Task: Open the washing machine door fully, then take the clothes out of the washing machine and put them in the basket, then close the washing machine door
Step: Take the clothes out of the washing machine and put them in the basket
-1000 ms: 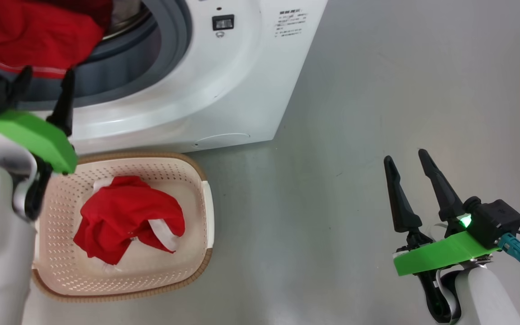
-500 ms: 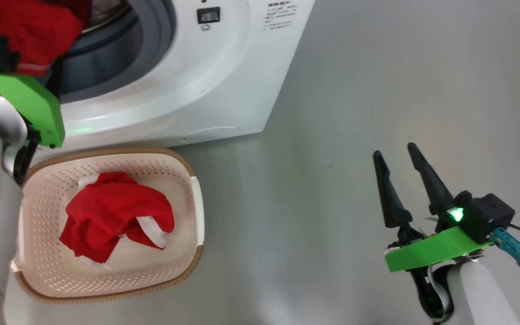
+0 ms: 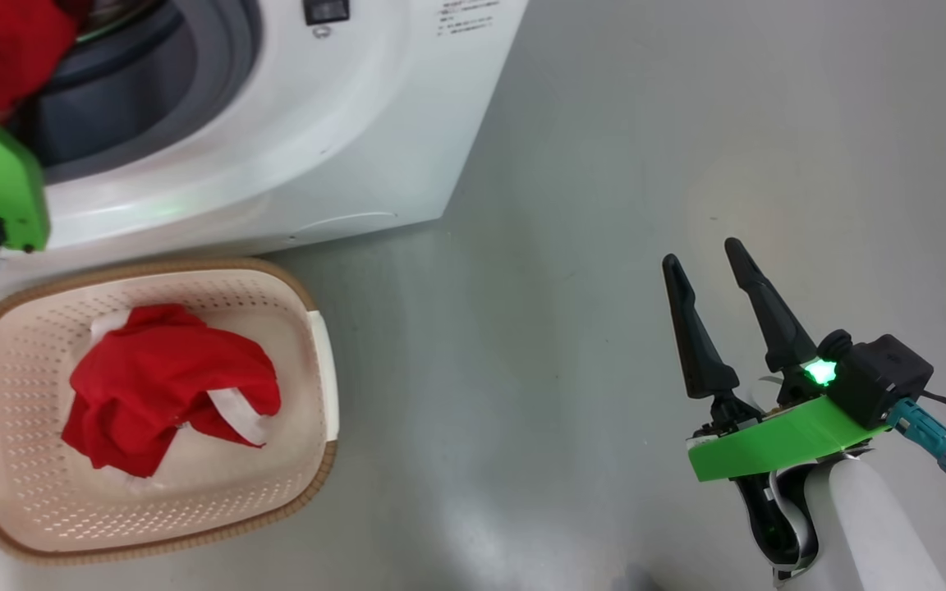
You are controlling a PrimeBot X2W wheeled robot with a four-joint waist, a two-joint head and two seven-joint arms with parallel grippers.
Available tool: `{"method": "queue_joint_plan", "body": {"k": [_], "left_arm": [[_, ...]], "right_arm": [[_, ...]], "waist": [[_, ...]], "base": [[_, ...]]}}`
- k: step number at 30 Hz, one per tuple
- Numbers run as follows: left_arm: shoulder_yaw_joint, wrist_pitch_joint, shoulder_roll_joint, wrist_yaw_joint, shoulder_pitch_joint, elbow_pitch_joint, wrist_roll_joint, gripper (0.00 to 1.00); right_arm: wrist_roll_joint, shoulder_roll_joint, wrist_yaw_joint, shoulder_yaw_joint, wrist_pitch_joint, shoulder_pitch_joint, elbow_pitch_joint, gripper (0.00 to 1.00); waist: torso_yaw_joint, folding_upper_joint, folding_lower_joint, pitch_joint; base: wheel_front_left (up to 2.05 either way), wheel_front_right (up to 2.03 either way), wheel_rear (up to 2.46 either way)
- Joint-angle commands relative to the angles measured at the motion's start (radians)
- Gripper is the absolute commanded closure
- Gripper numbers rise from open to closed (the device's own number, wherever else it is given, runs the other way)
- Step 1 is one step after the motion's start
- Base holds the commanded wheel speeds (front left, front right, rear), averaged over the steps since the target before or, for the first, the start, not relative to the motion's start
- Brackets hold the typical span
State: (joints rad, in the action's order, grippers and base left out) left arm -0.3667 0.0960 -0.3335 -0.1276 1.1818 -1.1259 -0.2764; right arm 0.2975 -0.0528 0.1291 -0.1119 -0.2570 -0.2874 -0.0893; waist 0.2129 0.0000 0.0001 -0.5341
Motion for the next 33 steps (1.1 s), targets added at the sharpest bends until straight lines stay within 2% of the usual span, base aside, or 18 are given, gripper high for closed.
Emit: {"method": "queue_joint_plan", "body": {"k": [1,7,8,10,11,12,13,15,16,24,28,33], "left_arm": [[0.013,-0.012,-0.055,-0.002,0.034,0.003,-0.001,0.00],[-0.001,-0.045,-0.066,-0.002,0.063,-0.057,-0.004,0.00],[-0.004,-0.050,-0.067,-0.002,0.066,-0.066,-0.003,0.06],[-0.008,-0.065,-0.067,-0.002,0.072,-0.079,-0.006,0.30],[-0.010,-0.073,-0.067,-0.002,0.074,-0.084,-0.006,0.53],[-0.014,-0.080,-0.066,-0.002,0.076,-0.089,-0.005,0.67],[-0.015,-0.088,-0.066,-0.003,0.078,-0.093,-0.007,0.71],[-0.021,-0.103,-0.064,-0.003,0.081,-0.101,-0.006,0.93],[-0.022,-0.112,-0.063,-0.003,0.083,-0.104,-0.007,0.96],[-0.006,-0.212,-0.033,-0.003,0.085,-0.110,-0.052,1.00],[-0.007,-0.295,-0.013,-0.003,0.056,-0.075,-0.102,1.00],[-0.003,-0.345,-0.008,-0.003,0.009,-0.002,-0.185,1.00]], "right_arm": [[0.008,0.003,0.002,-0.021,-0.005,-0.001,0.027,0.00],[0.011,0.003,0.002,-0.023,-0.005,-0.005,0.032,0.00],[0.011,0.003,0.002,-0.023,-0.005,-0.006,0.033,0.00],[0.011,0.003,0.002,-0.022,-0.005,-0.006,0.033,0.00],[0.010,0.003,0.002,-0.022,-0.005,-0.006,0.034,0.00],[0.010,0.003,0.002,-0.021,-0.005,-0.006,0.034,0.00],[0.009,0.003,0.002,-0.020,-0.005,-0.005,0.034,0.00],[0.008,0.003,0.002,-0.019,-0.005,-0.005,0.035,0.00],[0.008,0.003,0.002,-0.018,-0.005,-0.005,0.035,0.00],[0.002,0.003,0.002,-0.007,-0.005,-0.005,0.035,0.00],[-0.001,0.003,0.002,0.000,-0.005,-0.002,0.032,0.00],[-0.010,0.003,0.002,0.008,-0.005,0.002,0.029,0.00]], "waist": [[0.012,0.0000,-0.0001,-0.014],[0.026,0.0000,-0.0001,-0.028],[0.028,0.0000,-0.0001,-0.028],[0.029,0.0000,-0.0001,-0.029],[0.030,0.0000,-0.0001,-0.028],[0.030,0.0000,-0.0001,-0.028],[0.029,0.0000,-0.0001,-0.028],[0.029,0.0000,-0.0001,-0.027],[0.028,0.0000,-0.0001,-0.027],[0.011,0.0000,-0.0001,-0.017],[-0.004,0.0000,-0.0001,-0.004],[-0.026,0.0000,-0.0001,0.012]], "base": [[0.00,0.00,0.00],[0.00,0.00,0.00],[0.00,0.00,0.00],[0.00,0.00,0.00],[0.00,0.00,0.00],[0.00,0.00,0.00],[0.00,0.00,0.00],[0.00,0.00,0.00],[0.00,0.00,0.00],[0.00,0.00,0.00],[0.00,0.00,0.00],[0.00,0.00,0.00]]}}
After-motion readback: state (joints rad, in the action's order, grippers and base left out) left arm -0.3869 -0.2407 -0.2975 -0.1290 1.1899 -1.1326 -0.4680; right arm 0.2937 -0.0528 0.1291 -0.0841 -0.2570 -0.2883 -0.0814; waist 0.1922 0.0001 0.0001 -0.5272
